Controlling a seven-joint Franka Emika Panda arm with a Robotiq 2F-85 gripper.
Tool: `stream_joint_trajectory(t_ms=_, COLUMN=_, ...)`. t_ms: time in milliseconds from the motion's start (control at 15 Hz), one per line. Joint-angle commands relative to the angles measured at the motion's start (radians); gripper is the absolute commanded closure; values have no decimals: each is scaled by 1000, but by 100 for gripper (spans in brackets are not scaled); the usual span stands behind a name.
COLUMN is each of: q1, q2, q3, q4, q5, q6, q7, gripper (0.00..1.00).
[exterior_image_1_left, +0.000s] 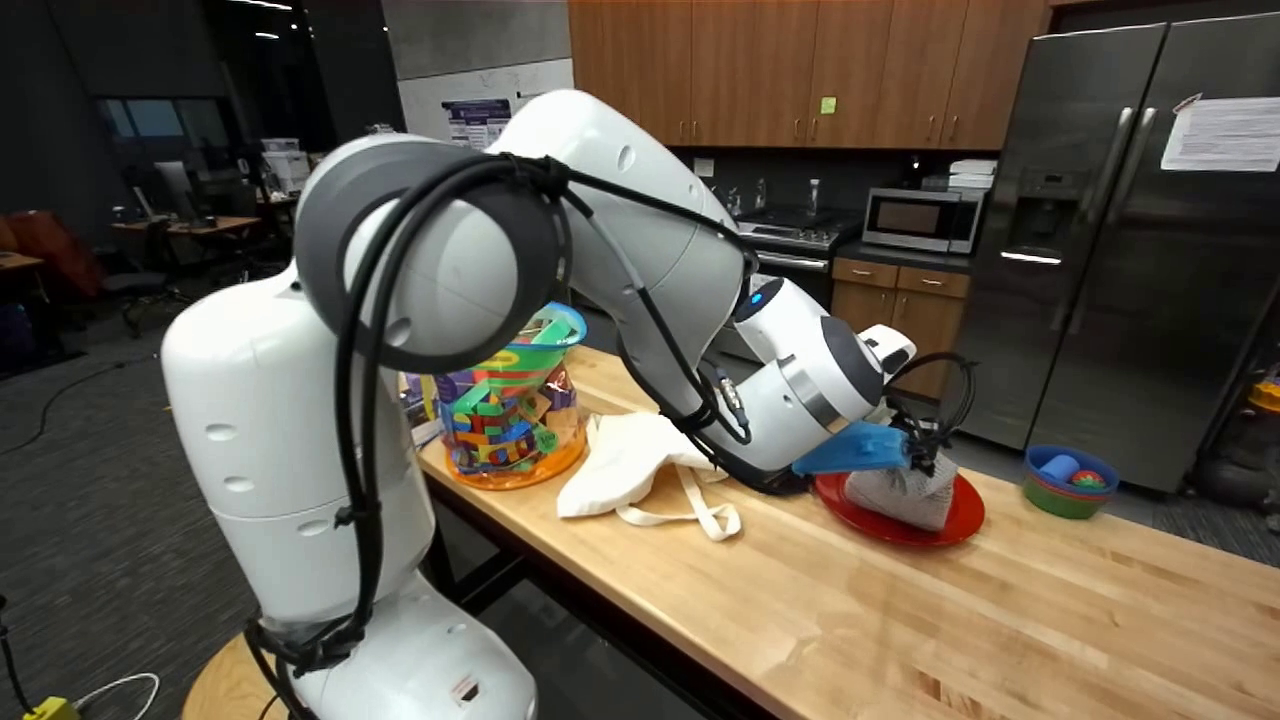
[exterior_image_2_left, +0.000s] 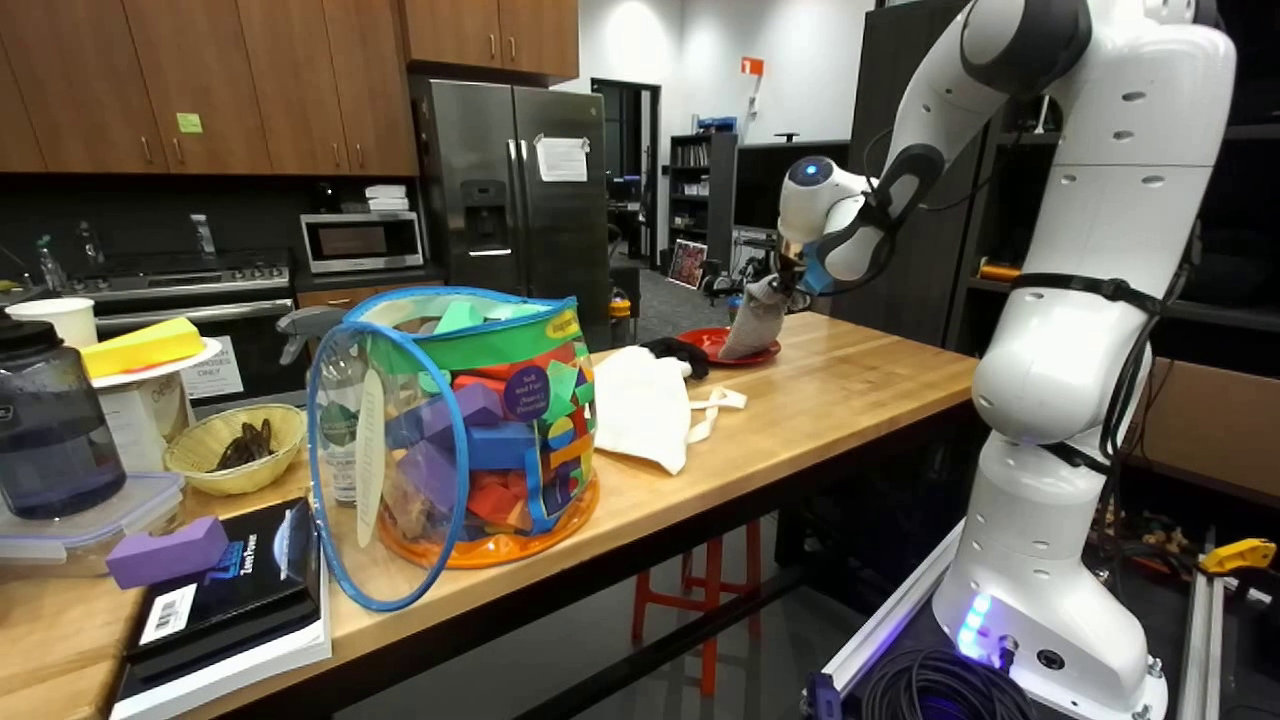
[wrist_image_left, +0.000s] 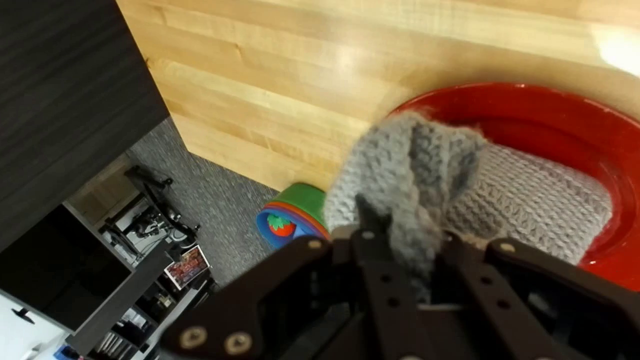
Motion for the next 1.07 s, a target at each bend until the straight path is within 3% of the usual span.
stream_joint_trajectory(t_ms=0, q1=-2, q2=112, q3=-2, q4=100, q5=45, q6=86, q7=-40, gripper=96)
stream_joint_trajectory(t_ms=600, q1=-5, q2=261, q3=86, q4=202, q5=197, q6=187, q7=-156, gripper=96)
stream_joint_trajectory(t_ms=1000, q1=43, q2=224, q3=108, q4=165, q5=109, q6=210, q7=-139, gripper=96)
